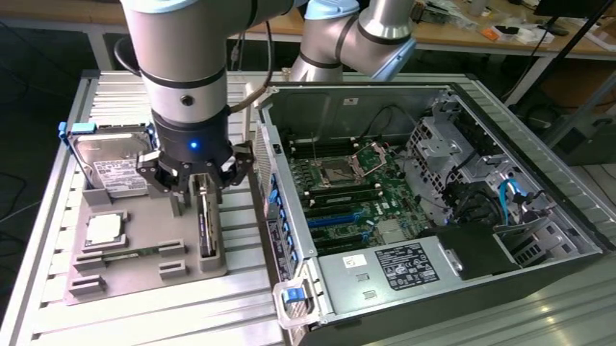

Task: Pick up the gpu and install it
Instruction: 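Pick up the gpu and move the gpu toward the slot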

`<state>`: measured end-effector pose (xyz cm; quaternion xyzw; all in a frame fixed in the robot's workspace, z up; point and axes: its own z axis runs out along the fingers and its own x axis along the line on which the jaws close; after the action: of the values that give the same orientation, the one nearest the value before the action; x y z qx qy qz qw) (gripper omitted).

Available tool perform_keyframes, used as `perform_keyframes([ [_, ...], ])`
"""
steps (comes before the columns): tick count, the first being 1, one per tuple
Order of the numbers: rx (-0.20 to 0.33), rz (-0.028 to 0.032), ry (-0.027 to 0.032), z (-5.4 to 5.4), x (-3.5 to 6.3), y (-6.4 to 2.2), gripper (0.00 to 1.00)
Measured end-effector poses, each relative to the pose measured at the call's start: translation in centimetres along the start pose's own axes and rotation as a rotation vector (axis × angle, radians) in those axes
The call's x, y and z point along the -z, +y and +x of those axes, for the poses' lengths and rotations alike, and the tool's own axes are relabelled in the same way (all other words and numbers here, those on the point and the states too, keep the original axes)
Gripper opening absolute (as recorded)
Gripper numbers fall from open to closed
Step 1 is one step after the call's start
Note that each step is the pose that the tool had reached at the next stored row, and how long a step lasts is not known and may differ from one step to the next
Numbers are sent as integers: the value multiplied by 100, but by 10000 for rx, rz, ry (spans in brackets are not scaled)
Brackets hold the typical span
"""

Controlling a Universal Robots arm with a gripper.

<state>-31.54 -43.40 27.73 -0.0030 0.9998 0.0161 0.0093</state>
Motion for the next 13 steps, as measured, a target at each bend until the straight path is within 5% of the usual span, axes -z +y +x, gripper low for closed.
perform_keyframes([
  [13,24,0,1,-7,-239,-26,48],
])
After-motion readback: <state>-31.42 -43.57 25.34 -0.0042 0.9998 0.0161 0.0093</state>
